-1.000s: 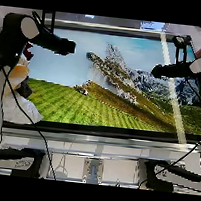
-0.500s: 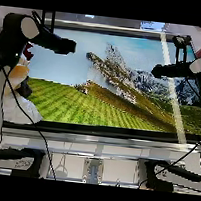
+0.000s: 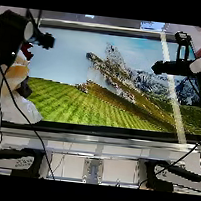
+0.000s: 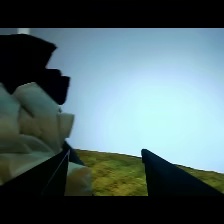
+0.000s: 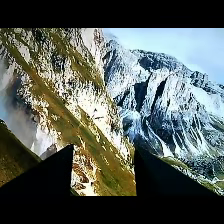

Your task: Fold the shirts.

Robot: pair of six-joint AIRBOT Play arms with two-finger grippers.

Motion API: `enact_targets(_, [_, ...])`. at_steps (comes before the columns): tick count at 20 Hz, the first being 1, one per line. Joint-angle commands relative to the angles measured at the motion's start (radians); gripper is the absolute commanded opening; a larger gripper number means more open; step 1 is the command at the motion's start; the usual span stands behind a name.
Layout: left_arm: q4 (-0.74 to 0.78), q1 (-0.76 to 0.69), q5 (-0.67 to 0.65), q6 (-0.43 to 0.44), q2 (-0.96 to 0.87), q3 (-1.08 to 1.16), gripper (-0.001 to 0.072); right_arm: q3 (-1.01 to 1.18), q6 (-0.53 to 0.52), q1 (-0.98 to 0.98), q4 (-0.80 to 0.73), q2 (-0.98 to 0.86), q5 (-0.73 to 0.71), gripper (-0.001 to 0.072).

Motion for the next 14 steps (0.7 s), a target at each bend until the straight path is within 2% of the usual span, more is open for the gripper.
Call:
enact_targets(1, [0.145,0.185,-0.036,-0.114,-0.014,-0.002,0.0518,0.000,0.001,0.001,0.039,0.000,-0.003,0.0449])
enact_targets(3, [-0.005,0.330,-0.057,-0.105,-0.048,-0.002,0.0521,0.000,0.001,0.001,0.096,0.000,-0.006,0.0449])
enact_targets(5, [-0.178,0.451,-0.079,-0.058,-0.102,-0.002,0.0625,0.000,0.001,0.001,0.163,0.000,-0.004,0.0450])
enact_targets(7, [-0.303,0.531,-0.110,0.003,-0.163,-0.002,0.0626,0.000,0.002,0.001,0.205,0.000,0.008,0.0451])
enact_targets(9, [-0.370,0.573,-0.125,0.051,-0.221,-0.002,0.0626,0.000,0.019,0.001,0.228,0.000,0.037,0.0452])
enact_targets(14, [-0.489,0.589,-0.102,0.101,-0.328,-0.002,0.0626,0.000,0.116,0.001,0.232,0.000,0.079,0.0452])
